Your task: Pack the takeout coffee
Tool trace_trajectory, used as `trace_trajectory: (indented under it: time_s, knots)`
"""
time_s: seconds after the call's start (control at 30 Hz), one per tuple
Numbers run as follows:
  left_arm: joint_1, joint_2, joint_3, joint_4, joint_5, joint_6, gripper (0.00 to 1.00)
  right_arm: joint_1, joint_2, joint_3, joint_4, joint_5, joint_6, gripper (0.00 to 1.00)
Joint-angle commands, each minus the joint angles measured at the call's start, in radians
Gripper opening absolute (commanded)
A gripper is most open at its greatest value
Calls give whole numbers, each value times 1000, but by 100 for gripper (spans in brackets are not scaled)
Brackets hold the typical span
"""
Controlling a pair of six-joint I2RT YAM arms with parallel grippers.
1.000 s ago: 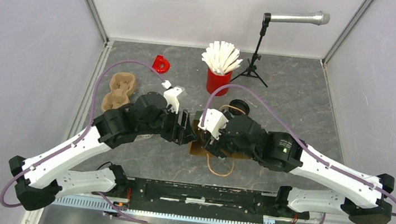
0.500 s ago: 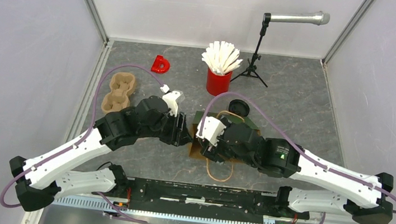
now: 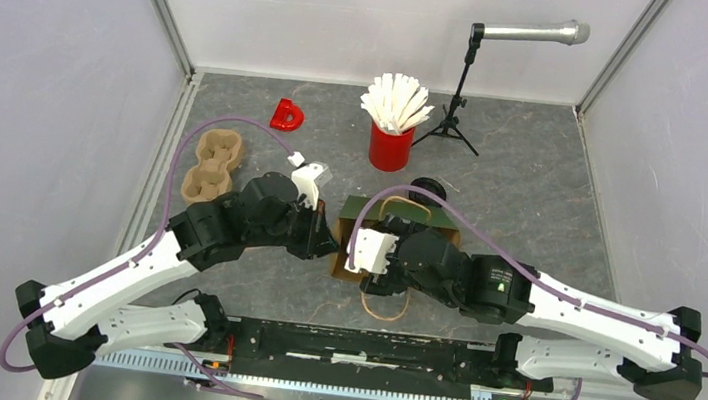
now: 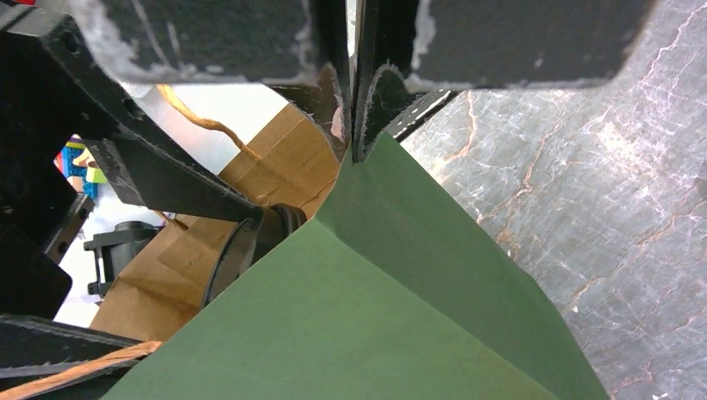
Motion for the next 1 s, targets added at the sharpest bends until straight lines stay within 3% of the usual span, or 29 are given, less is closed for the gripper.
trace_trajectory:
  time_s: [0.0, 0.3, 0.47, 0.57, 0.83, 0.97]
  knots:
    - [-5, 1, 3, 73, 54, 44, 6, 4, 21, -4, 15, -10, -142, 87]
    - [-5, 0, -14, 71, 65, 42, 12, -2, 101, -25, 50, -63, -256, 88]
    - [-5, -15, -34, 57, 48, -52, 40, -5, 104, -56, 120, -54, -261, 87]
    - [-4, -28, -77, 86, 53, -92, 46, -7, 79, -101, 180, -49, -260, 87]
    - [-5, 4, -73, 59, 41, -103, 51, -12, 50, -146, 226, -18, -251, 87]
    - [-5, -2, -66, 59, 33, -96, 37, -16, 33, -146, 221, -26, -252, 87]
